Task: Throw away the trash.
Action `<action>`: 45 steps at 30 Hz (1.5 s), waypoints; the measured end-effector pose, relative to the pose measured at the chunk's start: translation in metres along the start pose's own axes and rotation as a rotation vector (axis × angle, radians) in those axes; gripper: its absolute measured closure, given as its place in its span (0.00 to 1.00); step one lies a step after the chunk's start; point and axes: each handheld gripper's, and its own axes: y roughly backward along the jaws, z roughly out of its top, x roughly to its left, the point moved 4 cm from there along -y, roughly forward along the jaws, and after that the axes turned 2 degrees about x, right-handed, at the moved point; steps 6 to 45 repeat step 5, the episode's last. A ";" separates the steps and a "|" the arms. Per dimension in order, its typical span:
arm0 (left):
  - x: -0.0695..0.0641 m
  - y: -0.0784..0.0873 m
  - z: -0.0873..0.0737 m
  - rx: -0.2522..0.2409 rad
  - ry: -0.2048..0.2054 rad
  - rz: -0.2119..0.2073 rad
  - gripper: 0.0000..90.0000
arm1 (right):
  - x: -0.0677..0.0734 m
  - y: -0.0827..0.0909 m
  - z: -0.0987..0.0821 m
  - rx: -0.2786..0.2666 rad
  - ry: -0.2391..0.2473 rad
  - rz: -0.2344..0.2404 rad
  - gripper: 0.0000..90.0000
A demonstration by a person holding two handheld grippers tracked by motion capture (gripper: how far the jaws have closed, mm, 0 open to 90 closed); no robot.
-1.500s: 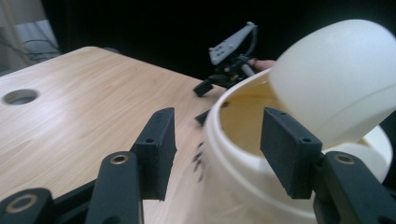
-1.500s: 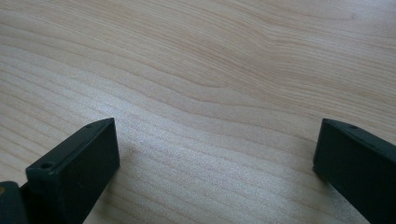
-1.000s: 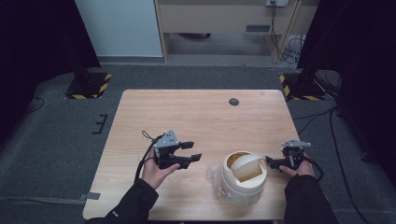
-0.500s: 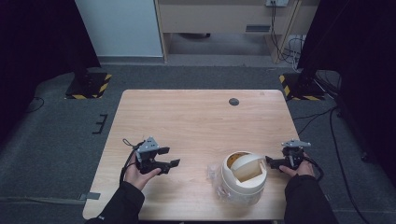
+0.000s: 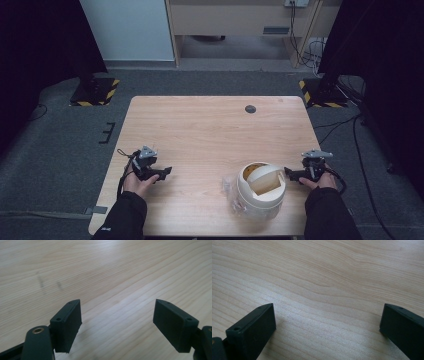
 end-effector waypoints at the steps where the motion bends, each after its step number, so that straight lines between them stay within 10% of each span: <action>1: 0.003 -0.001 -0.002 0.012 0.007 0.012 0.25 | 0.000 0.000 0.000 -0.001 0.000 -0.001 0.01; 45: 0.008 -0.005 -0.008 0.040 0.038 0.023 0.24 | 0.000 0.000 0.000 0.000 -0.002 0.000 0.01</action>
